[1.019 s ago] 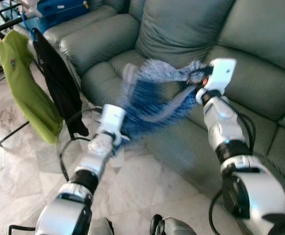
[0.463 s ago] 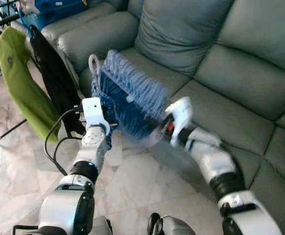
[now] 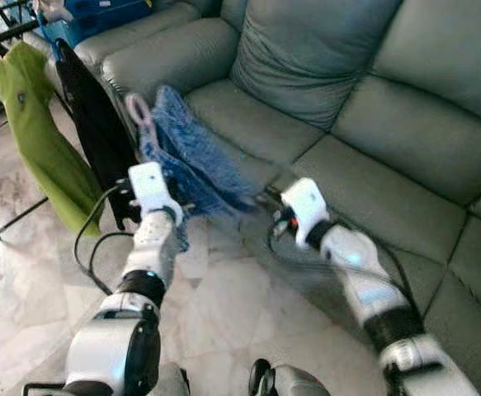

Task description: Hang hanger

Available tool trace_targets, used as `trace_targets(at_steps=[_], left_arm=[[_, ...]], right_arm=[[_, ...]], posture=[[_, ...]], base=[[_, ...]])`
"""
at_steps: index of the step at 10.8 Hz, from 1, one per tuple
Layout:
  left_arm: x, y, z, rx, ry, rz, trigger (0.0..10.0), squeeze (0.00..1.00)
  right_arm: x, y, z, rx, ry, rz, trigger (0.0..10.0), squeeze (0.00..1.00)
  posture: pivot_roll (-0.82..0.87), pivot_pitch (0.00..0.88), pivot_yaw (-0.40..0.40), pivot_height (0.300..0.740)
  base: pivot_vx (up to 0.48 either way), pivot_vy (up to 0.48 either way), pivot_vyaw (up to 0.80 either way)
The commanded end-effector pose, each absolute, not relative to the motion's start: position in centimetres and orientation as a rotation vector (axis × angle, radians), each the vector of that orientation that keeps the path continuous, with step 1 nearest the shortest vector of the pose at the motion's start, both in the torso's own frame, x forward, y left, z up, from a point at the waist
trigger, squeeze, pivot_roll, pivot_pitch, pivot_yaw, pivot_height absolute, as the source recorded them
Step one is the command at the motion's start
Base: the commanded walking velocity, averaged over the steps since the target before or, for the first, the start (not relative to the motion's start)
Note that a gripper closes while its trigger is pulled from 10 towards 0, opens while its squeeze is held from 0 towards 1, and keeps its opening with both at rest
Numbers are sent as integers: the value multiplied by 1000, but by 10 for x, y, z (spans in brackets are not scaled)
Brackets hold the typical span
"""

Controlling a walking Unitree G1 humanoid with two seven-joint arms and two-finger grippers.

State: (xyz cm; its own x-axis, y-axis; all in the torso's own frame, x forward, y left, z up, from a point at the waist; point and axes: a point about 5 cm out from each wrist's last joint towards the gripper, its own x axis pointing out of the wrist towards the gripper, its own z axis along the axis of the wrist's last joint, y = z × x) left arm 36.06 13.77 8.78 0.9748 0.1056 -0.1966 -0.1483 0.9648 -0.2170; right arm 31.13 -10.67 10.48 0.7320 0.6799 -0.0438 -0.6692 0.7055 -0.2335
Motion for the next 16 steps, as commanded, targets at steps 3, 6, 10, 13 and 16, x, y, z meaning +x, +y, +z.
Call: trace_targets(at_steps=[3,6,10,13,16], left_arm=[[371,142,112,-235,67,67,10000,0],[369,159,125,-30,-25,-144,10000,0],[337,207,90,241,184,-453,10000,0],[303,196,72,348,258,-838,10000,0],[283,172,71,372,271,-1115,10000,0]], right_arm=[[278,-111,84,-193,52,966,10000,1000],[276,-134,100,-228,23,995,10000,1000],[263,-172,113,-381,213,1172,10000,1000],[267,-201,115,-553,342,1193,10000,1000],[285,-210,137,-681,313,1221,10000,1000]], posture=[[-61,166,-35,740],[-70,191,-15,740],[-78,225,-10,740],[-70,234,-20,740],[-72,231,-29,740]], base=[[0,0,0],[0,0,0],[0,0,0],[0,0,0],[0,0,0]])
